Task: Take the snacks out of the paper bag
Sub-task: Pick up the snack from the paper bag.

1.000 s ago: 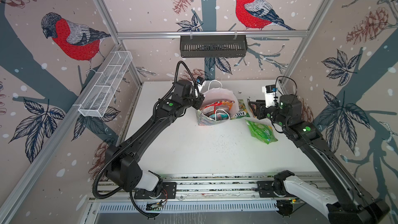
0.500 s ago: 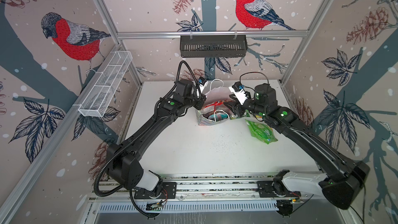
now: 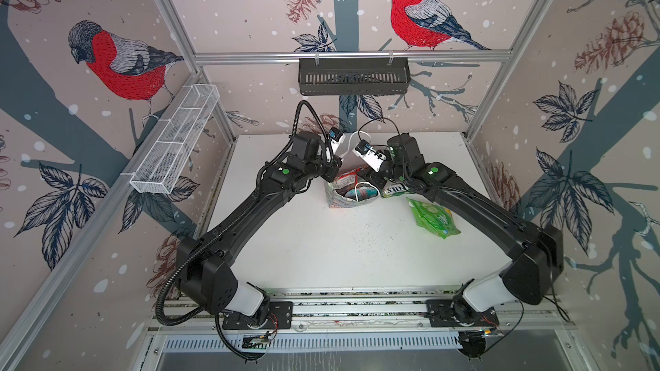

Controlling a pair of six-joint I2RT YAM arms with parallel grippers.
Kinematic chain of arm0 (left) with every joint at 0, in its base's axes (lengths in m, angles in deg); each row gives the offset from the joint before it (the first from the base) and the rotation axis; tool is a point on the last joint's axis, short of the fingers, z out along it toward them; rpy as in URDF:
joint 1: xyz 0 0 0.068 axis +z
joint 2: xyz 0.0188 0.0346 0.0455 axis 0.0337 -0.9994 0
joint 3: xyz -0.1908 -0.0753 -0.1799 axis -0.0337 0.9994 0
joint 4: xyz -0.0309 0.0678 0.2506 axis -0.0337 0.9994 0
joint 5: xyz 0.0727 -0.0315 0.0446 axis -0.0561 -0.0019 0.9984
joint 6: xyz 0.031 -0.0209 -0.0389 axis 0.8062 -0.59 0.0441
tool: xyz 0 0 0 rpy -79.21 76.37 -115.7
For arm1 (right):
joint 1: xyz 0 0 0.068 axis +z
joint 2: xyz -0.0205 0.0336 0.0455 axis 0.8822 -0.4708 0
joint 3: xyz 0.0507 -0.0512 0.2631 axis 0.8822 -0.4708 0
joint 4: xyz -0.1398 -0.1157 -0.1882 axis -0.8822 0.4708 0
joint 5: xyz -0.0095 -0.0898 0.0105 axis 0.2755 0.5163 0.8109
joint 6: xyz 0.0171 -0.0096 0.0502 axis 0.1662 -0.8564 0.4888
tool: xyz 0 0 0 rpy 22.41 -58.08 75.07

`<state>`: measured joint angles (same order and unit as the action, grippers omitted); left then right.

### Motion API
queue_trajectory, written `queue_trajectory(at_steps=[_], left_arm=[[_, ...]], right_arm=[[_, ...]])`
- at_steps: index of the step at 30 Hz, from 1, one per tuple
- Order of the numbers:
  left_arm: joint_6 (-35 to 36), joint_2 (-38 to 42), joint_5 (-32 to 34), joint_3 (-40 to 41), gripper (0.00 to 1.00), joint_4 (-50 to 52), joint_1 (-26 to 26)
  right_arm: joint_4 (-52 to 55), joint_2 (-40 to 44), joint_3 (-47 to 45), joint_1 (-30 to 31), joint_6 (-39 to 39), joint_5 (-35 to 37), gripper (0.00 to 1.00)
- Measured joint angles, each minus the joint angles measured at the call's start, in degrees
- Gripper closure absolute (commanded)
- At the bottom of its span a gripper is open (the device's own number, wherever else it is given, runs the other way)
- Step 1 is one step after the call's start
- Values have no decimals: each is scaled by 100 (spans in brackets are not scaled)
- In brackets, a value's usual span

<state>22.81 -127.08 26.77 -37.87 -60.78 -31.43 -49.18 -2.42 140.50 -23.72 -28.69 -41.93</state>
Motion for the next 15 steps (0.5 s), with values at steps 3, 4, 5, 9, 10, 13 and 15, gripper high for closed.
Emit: queue_trajectory(at_steps=[3,4,5,9,10,13,15], left_arm=[[0,2,20,0,100,0,0],[0,4,37,0,100,0,0],[0,11,48,0,100,0,-2],[2,37,87,4,100,17,-4],[2,44,90,7,100,22,-4],[2,57,101,9,100,35,-4],[4,66,103,13,100,39,-4]], right_arm=[[24,-166,107,7,-103,13,37],[46,-219,144,11,-131,15,36],[72,-280,192,11,-201,15,36],[203,-474,323,11,-251,31,34],[240,-511,350,11,-273,31,34],[297,-629,422,11,-358,28,33],[321,-695,455,11,-378,28,32]])
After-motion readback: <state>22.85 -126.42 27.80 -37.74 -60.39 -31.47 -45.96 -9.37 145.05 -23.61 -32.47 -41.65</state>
